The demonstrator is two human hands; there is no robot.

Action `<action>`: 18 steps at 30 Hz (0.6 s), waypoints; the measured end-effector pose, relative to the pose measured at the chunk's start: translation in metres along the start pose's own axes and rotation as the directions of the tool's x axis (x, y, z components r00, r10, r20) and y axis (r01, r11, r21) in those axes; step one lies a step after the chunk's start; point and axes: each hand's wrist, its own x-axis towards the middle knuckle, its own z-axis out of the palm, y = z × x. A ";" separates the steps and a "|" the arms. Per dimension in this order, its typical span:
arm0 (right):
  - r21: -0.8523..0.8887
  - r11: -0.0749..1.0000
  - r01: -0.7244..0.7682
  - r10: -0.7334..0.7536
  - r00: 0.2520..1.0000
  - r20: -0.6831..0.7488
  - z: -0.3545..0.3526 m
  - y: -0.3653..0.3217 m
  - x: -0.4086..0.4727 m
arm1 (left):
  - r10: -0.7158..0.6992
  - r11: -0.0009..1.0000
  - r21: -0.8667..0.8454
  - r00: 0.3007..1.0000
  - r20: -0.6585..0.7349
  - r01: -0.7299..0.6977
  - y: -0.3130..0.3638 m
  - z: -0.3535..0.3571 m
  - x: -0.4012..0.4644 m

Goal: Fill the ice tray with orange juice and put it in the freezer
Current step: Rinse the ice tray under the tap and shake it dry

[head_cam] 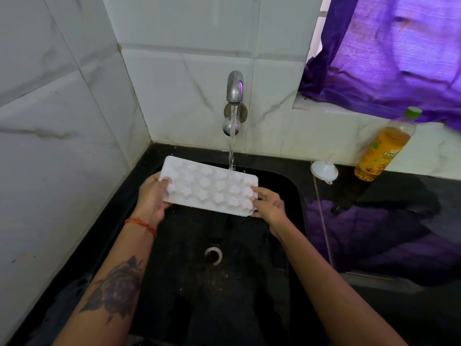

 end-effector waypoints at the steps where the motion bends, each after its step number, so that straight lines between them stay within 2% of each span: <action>1: -0.016 1.000 -0.002 0.002 1.000 0.024 0.009 -0.003 0.001 | 0.007 1.000 0.002 1.000 -0.017 -0.007 0.003 -0.008 0.002; 5: -0.103 0.994 0.043 -0.034 0.995 0.089 0.031 -0.015 0.003 | 0.036 0.999 -0.039 0.999 -0.034 -0.037 0.006 -0.033 0.004; 9: -0.142 0.971 0.190 -0.190 0.982 0.016 0.029 -0.029 0.002 | 0.033 0.996 -0.085 0.999 -0.042 -0.037 -0.002 -0.041 -0.001; 12: -0.180 0.953 0.246 -0.259 0.964 -0.057 0.012 -0.037 0.001 | -0.148 0.984 -0.096 0.989 0.026 0.150 -0.013 -0.038 -0.004; 14: -0.229 0.931 0.284 -0.307 0.949 -0.072 -0.004 -0.036 0.001 | -0.269 0.950 -0.135 0.957 0.111 0.283 -0.022 -0.033 -0.005; 16: -0.279 0.906 0.319 -0.354 0.931 -0.085 -0.017 -0.031 0.000 | -0.363 0.877 -0.239 0.901 0.240 0.417 -0.032 -0.027 -0.008; 18: -0.364 0.861 0.355 -0.413 0.906 -0.094 -0.030 -0.024 0.001 | -0.409 0.786 -0.358 0.859 0.309 0.503 -0.042 -0.020 -0.011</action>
